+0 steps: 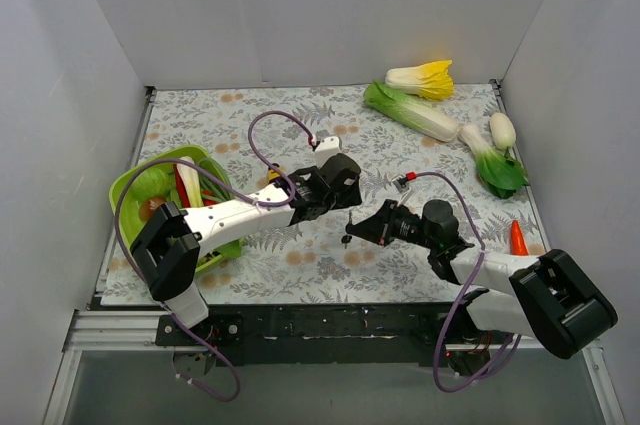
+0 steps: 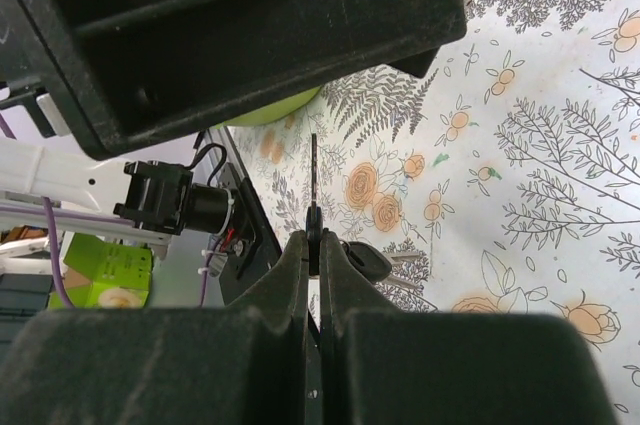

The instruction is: Unlock with the key

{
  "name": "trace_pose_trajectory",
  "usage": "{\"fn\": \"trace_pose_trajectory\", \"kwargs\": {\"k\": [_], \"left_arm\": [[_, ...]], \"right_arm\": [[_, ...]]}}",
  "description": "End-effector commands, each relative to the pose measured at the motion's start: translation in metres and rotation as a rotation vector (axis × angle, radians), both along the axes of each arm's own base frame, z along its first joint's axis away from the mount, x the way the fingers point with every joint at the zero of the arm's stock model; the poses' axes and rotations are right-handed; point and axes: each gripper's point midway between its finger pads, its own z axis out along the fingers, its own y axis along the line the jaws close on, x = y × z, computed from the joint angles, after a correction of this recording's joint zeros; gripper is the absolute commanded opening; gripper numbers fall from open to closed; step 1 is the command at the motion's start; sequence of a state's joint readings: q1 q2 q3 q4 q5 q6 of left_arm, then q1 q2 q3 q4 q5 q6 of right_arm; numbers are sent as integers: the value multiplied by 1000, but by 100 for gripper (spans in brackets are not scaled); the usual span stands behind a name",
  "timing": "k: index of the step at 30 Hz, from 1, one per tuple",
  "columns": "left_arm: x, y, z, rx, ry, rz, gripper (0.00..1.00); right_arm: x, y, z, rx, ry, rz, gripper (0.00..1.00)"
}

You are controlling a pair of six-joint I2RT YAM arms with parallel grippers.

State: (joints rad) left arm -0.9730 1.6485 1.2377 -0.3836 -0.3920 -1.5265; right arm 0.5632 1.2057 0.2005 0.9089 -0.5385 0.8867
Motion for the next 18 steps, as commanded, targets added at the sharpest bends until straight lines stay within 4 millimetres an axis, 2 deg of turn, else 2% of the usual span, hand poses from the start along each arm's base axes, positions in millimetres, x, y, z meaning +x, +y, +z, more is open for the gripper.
{"fn": "trace_pose_trajectory", "kwargs": {"k": [1,18], "left_arm": [[0,-7,28,-56,-60,4,0],[-13,-11,20,-12,-53,-9,0]], "right_arm": [[6,10,24,46,-66,29,1],[16,9,10,7,-27,-2,1]]}}
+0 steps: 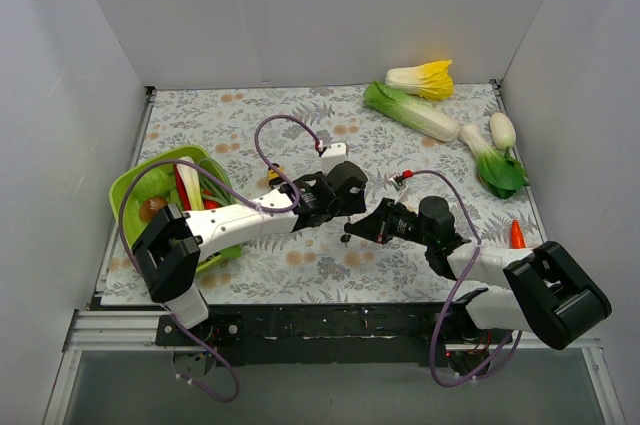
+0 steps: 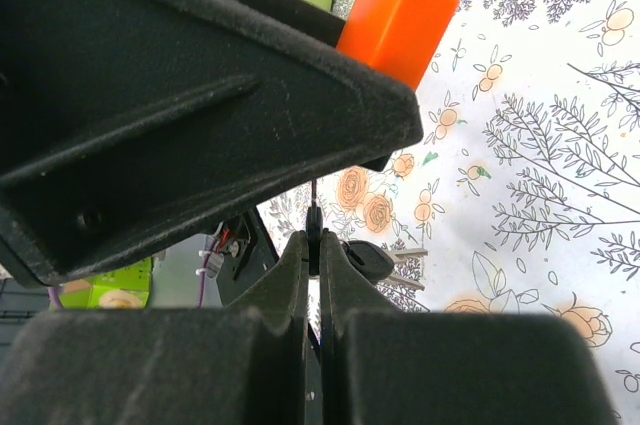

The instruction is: Unlock with the key

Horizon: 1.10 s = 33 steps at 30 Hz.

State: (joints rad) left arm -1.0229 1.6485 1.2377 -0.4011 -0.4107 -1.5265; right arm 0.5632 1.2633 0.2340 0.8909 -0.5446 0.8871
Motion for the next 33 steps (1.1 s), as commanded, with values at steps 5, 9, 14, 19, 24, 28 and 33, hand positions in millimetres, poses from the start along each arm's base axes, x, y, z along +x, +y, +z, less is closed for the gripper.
{"fn": "trace_pose_trajectory", "kwargs": {"k": [5,9,14,19,24,28,33], "left_arm": [[1,-2,21,-25,-47,23,0],[0,-1,19,-16,-48,29,0],[-2,0,19,-15,-46,29,0],[-3,-2,22,-20,-49,24,0],[-4,-5,24,-23,-53,18,0],[-5,-6,25,-23,-55,15,0],[-8,-7,23,-18,-51,10,0]], "right_arm": [[13,2,14,23,-57,-21,1],[15,-1,11,14,-47,-32,1],[16,-4,6,7,-38,-41,1],[18,-5,4,2,-33,-48,1],[19,-6,1,-2,-27,-49,1],[19,-7,-2,-6,-21,-52,1],[22,-7,-1,-2,-26,-54,1]]}}
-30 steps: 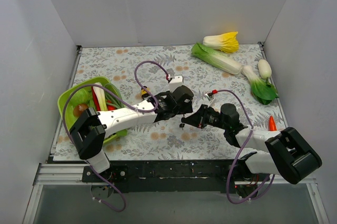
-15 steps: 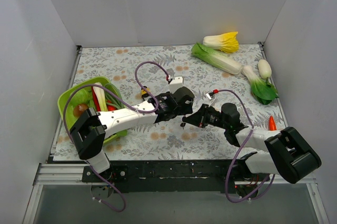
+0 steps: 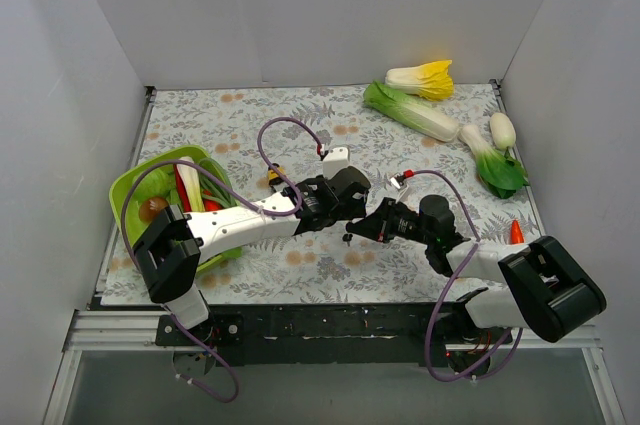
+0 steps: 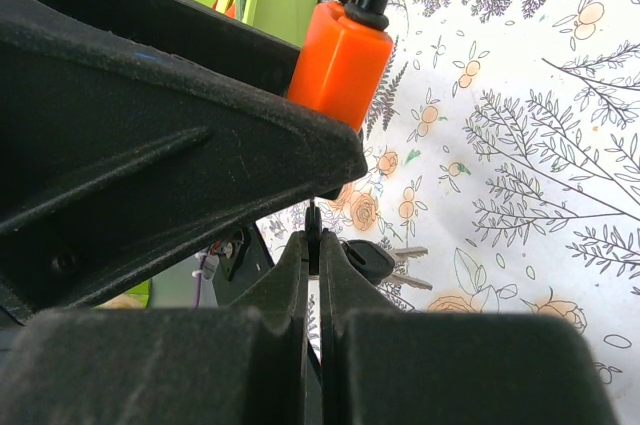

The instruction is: Unlock with the key

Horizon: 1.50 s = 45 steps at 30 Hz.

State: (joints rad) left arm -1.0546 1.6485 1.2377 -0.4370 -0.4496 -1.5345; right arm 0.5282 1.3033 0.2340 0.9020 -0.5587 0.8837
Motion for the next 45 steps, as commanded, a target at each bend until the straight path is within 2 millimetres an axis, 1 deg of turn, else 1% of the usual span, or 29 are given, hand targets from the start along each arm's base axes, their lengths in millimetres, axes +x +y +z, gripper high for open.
{"fn": "trace_pose_trajectory", "kwargs": {"k": [1,8,9,13,16,19,27,31,38,42,45], "left_arm": [[2,-9,28,-60,-50,8,0],[-1,-10,25,-60,-47,11,0],[-1,-9,22,-54,-44,14,0],[-2,-12,22,-64,-43,24,0],[-2,-15,22,-72,-41,27,0],[-4,-20,25,-81,-43,18,0],[-11,-18,12,-47,-35,10,0],[-14,-19,11,-39,-39,2,0],[-17,-17,10,-8,-75,-5,0],[-25,-23,8,17,-103,-41,0],[-27,-24,7,39,-122,-47,0]], "right_arm": [[15,-1,9,11,-51,-38,1],[22,-6,16,29,-79,-71,1],[23,-7,20,35,-89,-80,1],[29,-7,31,60,-133,-104,1],[33,-8,36,75,-157,-124,1],[35,-9,39,88,-176,-138,1],[40,-15,44,93,-204,-193,1],[45,-18,47,87,-215,-212,1],[49,-25,51,115,-206,-223,1],[52,-26,56,125,-209,-222,1],[54,-29,59,134,-210,-224,1]]}}
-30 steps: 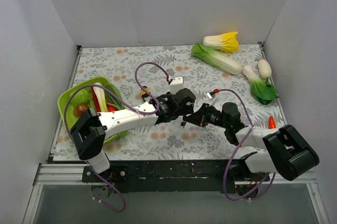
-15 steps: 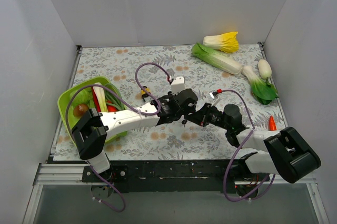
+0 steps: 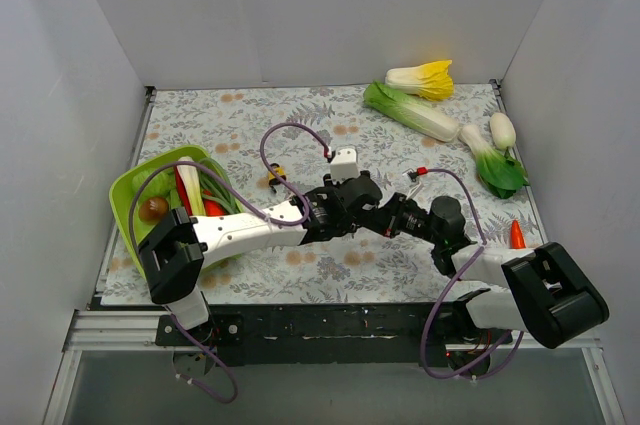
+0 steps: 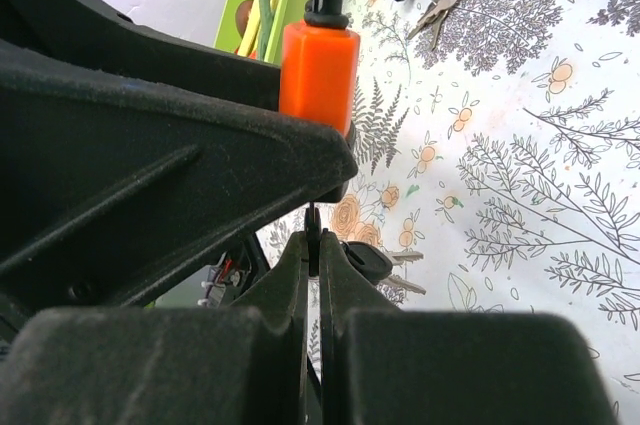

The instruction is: Unlock with the key

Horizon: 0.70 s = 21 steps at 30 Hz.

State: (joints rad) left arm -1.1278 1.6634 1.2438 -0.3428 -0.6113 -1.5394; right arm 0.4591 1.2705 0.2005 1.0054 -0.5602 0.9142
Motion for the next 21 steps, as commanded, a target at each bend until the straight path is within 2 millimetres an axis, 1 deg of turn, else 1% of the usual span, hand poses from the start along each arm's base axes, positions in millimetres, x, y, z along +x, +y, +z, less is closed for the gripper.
{"fn": "trace_pose_trajectory", "kwargs": {"k": [1,9,14,18,21], "left_arm": [[-30,-5,-12,77,16,-90,0],[-36,-13,-9,55,11,-125,0],[-36,-15,-9,45,16,-121,0],[-37,-20,-8,28,24,-124,0],[-39,-24,-7,12,37,-126,0]], "right_arm": [[41,-16,41,73,-142,-162,1],[47,-27,41,73,-147,-185,1],[49,-28,43,78,-155,-188,1],[48,-29,43,82,-164,-190,1],[46,-31,46,96,-194,-203,1]]}}
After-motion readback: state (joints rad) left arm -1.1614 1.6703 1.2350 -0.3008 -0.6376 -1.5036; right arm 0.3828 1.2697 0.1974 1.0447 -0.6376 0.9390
